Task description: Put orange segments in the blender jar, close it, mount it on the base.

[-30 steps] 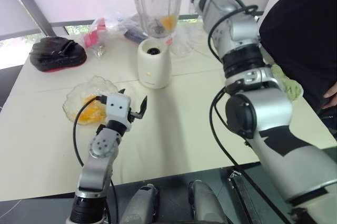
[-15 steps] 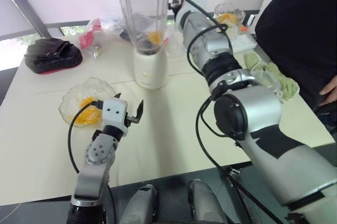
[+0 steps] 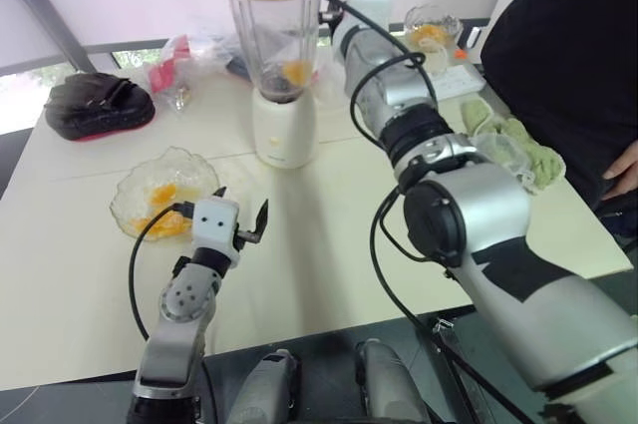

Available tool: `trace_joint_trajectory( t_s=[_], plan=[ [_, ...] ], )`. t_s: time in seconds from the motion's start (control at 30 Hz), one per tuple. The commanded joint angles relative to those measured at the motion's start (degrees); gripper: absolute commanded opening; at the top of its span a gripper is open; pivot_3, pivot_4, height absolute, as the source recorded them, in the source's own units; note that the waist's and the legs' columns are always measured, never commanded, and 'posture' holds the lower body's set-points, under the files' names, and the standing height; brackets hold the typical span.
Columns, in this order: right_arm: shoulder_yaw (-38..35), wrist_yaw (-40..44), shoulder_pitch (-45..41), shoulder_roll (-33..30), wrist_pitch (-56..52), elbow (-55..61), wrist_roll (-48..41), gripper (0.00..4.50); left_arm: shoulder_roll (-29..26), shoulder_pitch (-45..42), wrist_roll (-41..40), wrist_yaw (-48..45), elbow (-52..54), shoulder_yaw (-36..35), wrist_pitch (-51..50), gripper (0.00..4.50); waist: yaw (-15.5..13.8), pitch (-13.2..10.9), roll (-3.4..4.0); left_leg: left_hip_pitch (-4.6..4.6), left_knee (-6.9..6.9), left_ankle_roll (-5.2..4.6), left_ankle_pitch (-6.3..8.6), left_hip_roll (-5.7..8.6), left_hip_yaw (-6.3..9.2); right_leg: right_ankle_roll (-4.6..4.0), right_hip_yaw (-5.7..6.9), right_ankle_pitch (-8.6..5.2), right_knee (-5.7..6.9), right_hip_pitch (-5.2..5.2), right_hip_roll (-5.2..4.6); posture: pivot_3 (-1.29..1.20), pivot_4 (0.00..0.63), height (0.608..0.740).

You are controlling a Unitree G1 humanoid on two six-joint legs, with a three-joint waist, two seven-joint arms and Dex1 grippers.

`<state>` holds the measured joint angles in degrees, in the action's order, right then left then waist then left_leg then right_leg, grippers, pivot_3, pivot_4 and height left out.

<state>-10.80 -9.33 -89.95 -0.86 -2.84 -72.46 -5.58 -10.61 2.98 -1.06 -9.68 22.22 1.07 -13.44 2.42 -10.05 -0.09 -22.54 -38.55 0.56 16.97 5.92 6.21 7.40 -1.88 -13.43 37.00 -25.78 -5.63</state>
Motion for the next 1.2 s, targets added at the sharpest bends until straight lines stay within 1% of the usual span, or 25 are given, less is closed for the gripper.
trace_joint_trajectory(
  t_s=[0.03, 0.4, 0.5, 0.57, 0.6, 0.63, 0.83, 0.9, 0.97, 1.03, 1.13, 1.2],
  plan=[
    [0.63, -0.51, -0.53, 0.19, 1.87, 1.07, 1.24, 1.64, -0.29, 0.35, 0.58, -0.14, 0.72, 0.13, 2.06, 4.17, -0.02, 0.00, 0.00, 0.00, 0.00, 0.00, 0.00, 0.00, 0.00, 0.00, 0.00, 0.00, 0.00, 0.00, 0.00, 0.00, 0.150, 0.740],
    [1.64, 0.68, 2.25, 1.92, 1.11, 1.24, 1.67, 1.64, -0.30, 1.21, 0.81, -0.52, 0.62, 0.51, 2.65, 4.17, 0.12, 0.02, 0.00, 0.05, 0.00, 0.02, -0.01, 0.00, 0.00, 0.00, 0.00, 0.00, 0.03, 0.03, 0.01, 0.00, 0.150, 0.740],
    [1.61, 0.72, 2.49, 1.82, 0.85, 1.54, 1.82, 2.53, -0.33, 1.19, 0.75, -0.74, 0.49, 0.65, 2.68, 4.23, 0.12, 0.02, 0.01, 0.05, 0.00, 0.02, -0.01, -0.01, 0.00, 0.00, 0.00, 0.00, 0.03, 0.03, 0.01, 0.00, 0.150, 0.740],
    [1.80, 0.64, 2.76, 1.60, 0.73, 1.88, 2.14, 3.51, -0.34, 1.10, 0.72, -0.87, 0.44, 0.76, 2.66, 4.23, 0.13, 0.02, 0.01, 0.05, 0.00, 0.02, -0.01, 0.00, 0.00, 0.00, -0.01, 0.00, 0.03, 0.03, 0.01, 0.00, 0.150, 0.740],
    [1.88, 0.80, 2.91, 1.52, 0.63, 2.02, 2.23, 4.11, -0.35, 0.96, 0.68, -0.94, 0.28, 0.74, 2.68, 4.23, 0.14, 0.02, 0.01, 0.05, 0.00, 0.02, -0.01, 0.00, 0.00, 0.00, -0.01, 0.00, 0.03, 0.02, 0.01, 0.00, 0.150, 0.740],
    [1.98, 0.92, 3.25, 1.45, 0.46, 2.26, 2.36, 4.40, -0.35, 0.83, 0.65, -0.99, 0.11, 0.73, 2.72, 4.23, 0.14, 0.02, 0.01, 0.05, 0.00, 0.03, -0.01, 0.00, 0.00, 0.00, -0.01, 0.00, 0.03, 0.02, 0.01, 0.00, 0.150, 0.740],
    [3.54, 1.29, 8.14, 1.19, -0.70, 5.56, 3.62, 4.40, -0.31, -0.09, 0.57, -1.55, -0.24, 0.91, 2.63, 4.23, 0.18, 0.03, 0.01, 0.06, 0.03, 0.04, -0.02, -0.04, -0.01, 0.00, -0.01, 0.00, 0.03, 0.02, 0.03, 0.00, 0.150, 0.740],
    [6.24, 4.72, 18.77, -0.04, -4.54, 17.35, 4.61, 4.40, -0.42, -0.71, -0.11, -2.13, 0.40, 0.62, 2.15, 4.23, -0.06, 0.09, -0.06, 0.05, 0.03, 0.04, -0.03, -0.02, -0.01, 0.00, -0.02, 0.00, 0.03, 0.02, 0.02, 0.00, 0.150, 0.740],
    [8.47, 9.27, 29.40, -1.11, -9.84, 33.07, 3.85, 4.40, -0.44, -1.15, -1.06, -2.75, 1.20, 0.17, 1.76, 4.23, -0.53, 0.13, -0.08, 0.05, -0.01, 0.04, -0.02, -0.01, 0.13, 0.00, 0.07, 0.00, -0.02, 0.13, 0.01, 0.00, 0.150, 0.740],
    [8.98, 12.55, 36.51, -1.52, -14.41, 46.24, 1.49, 4.40, -0.63, -1.33, -1.30, -3.01, 1.58, -0.06, 1.27, 4.23, -0.61, 0.11, -0.04, 0.04, -0.07, 0.00, 0.00, 0.03, 0.14, 0.00, 0.10, 0.00, -0.03, 0.18, -0.03, 0.00, 0.150, 0.740],
    [10.11, 22.25, 48.97, -6.86, -21.11, 69.82, -3.99, 4.40, -1.52, -2.05, -2.41, -4.18, 2.35, -0.61, 0.62, 4.23, -0.52, 0.06, 0.03, -0.02, -0.17, -0.01, 0.01, 0.05, 0.08, 0.01, 0.05, 0.00, 0.00, 0.11, -0.03, 0.00, 0.150, 0.740],
    [9.66, 26.84, 54.32, -11.23, -26.02, 81.04, -7.68, 4.40, -2.09, -2.36, -3.48, -5.23, 3.30, -1.15, -0.07, 4.23, -0.53, 0.06, 0.04, -0.01, -0.17, -0.03, 0.02, 0.03, 0.08, 0.01, 0.06, 0.00, 0.01, 0.10, -0.01, 0.00, 0.150, 0.740]
  ],
)
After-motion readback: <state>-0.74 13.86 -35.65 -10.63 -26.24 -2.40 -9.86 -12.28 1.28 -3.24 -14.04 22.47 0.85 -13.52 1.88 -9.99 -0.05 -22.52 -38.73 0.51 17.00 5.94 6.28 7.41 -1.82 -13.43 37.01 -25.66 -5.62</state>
